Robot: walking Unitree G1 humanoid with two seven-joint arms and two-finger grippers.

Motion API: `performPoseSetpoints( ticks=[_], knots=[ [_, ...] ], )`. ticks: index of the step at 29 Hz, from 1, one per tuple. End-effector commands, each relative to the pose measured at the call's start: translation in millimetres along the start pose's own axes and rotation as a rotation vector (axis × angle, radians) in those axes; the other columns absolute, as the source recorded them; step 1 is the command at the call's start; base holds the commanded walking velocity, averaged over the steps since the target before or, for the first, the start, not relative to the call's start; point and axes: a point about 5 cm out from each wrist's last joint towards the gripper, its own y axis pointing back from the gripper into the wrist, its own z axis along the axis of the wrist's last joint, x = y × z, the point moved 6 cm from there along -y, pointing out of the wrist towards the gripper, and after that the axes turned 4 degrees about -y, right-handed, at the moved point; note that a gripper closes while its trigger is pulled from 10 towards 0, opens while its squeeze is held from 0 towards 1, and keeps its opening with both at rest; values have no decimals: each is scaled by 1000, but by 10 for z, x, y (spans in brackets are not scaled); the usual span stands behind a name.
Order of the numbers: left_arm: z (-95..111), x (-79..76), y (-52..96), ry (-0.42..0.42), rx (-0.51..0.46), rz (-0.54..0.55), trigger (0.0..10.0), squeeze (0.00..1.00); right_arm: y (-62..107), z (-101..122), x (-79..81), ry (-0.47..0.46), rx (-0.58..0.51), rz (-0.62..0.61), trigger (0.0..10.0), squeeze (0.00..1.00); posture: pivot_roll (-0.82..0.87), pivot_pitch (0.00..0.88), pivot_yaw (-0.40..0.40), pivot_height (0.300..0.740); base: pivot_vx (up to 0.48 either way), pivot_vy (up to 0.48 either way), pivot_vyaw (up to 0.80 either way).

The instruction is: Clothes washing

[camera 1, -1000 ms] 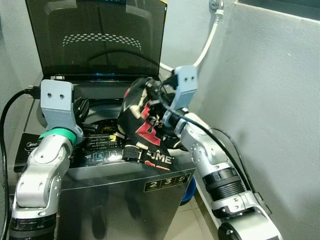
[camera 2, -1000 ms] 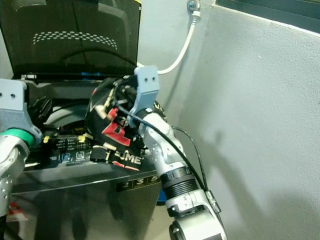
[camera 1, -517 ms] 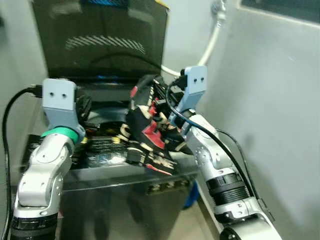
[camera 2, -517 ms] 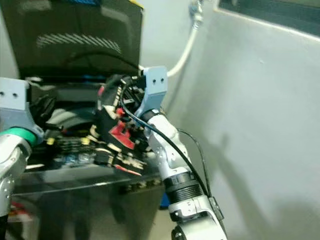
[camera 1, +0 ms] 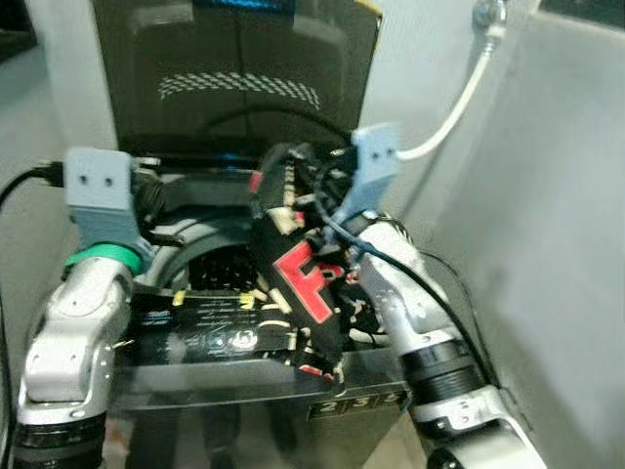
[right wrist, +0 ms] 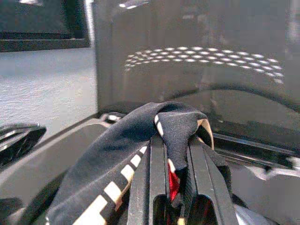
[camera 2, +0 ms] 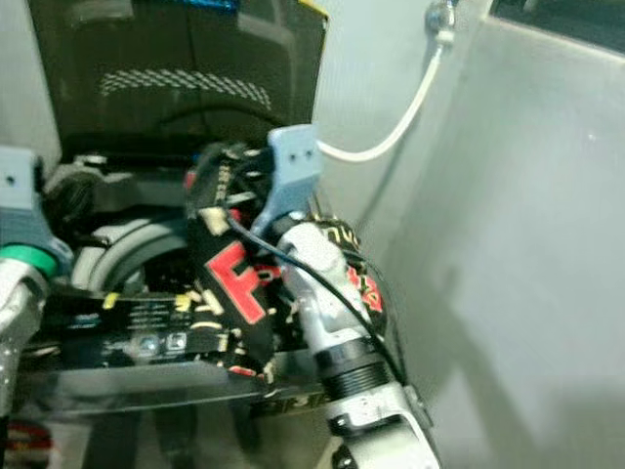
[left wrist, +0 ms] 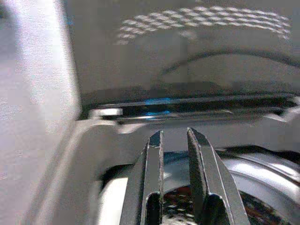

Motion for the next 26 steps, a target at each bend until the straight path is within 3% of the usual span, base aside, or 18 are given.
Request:
performPoseSetpoints(
  ticks=[1, 12, 14, 15, 17, 18, 19, 20, 21, 22, 23, 24, 25, 26],
  knots=[
    [28, -38, 13, -1, -14, -13, 10000, 0, 14, 49, -62, 13, -19, -16, 10000, 0, 51, 0, -42, 740, 0, 0, 0],
    [28, -45, 17, -3, -16, -13, 10000, 0, 9, 55, -66, 4, -23, -12, 10000, 0, 46, 0, -39, 740, 0, 0, 0],
    [13, -38, 17, -11, -10, -10, 10000, 0, -12, 66, -69, 10, -22, -9, 10000, 0, 44, 0, -38, 740, 0, 0, 0],
    [-16, -8, 11, -32, -1, -2, 10000, 0, -131, 142, -65, 19, -25, 1, 10000, 0, 23, 2, -30, 740, 0, 0, 0],
    [-16, -8, 11, -32, -1, -2, 10000, 0, -131, 142, -65, 19, -25, 1, 10000, 0, 23, 2, -30, 740, 0, 0, 0],
    [-44, 6, 3, -44, 6, 3, 10000, 0, -327, 259, 13, 36, -24, 30, 10000, 0, 10, 2, -40, 740, 0, 0, 0],
    [-44, 6, 3, -44, 6, 3, 10000, 0, -327, 259, 13, 36, -24, 30, 10000, 0, 10, 2, -40, 740, 0, 0, 0],
    [-60, 0, -3, -52, 8, 5, 10000, 0, -504, 396, 147, 41, -28, 71, 10000, 0, 18, 1, -55, 740, 0, 0, 0],
    [-60, 0, -3, -52, 8, 5, 10000, 0, -504, 396, 147, 41, -28, 71, 10000, 0, 18, 1, -55, 740, 0, 0, 0],
    [-60, -24, 4, -57, 6, 4, 10000, 0, -659, 598, 335, -8, -53, 128, 10000, 0, 34, 3, -79, 740, 0, 0, 0],
    [-60, -24, 4, -57, 6, 4, 10000, 0, -659, 598, 335, -8, -53, 128, 10000, 0, 34, 3, -79, 740, 0, 0, 0],
    [-46, -50, 23, -56, 0, 1, 10000, 0, -767, 915, 526, -120, -126, 188, 10000, 0, 45, 2, -95, 740, 0, 0, 0],
    [-46, -50, 23, -56, 0, 1, 10000, 0, -767, 915, 526, -120, -126, 188, 10000, 0, 45, 2, -95, 740, 0, 0, 0],
    [-31, -63, 50, -57, -6, 1, 10000, 0, -806, 1344, 561, -321, -257, 211, 10000, 0, 64, 2, -122, 740, 0, 0, 0]
  ],
)
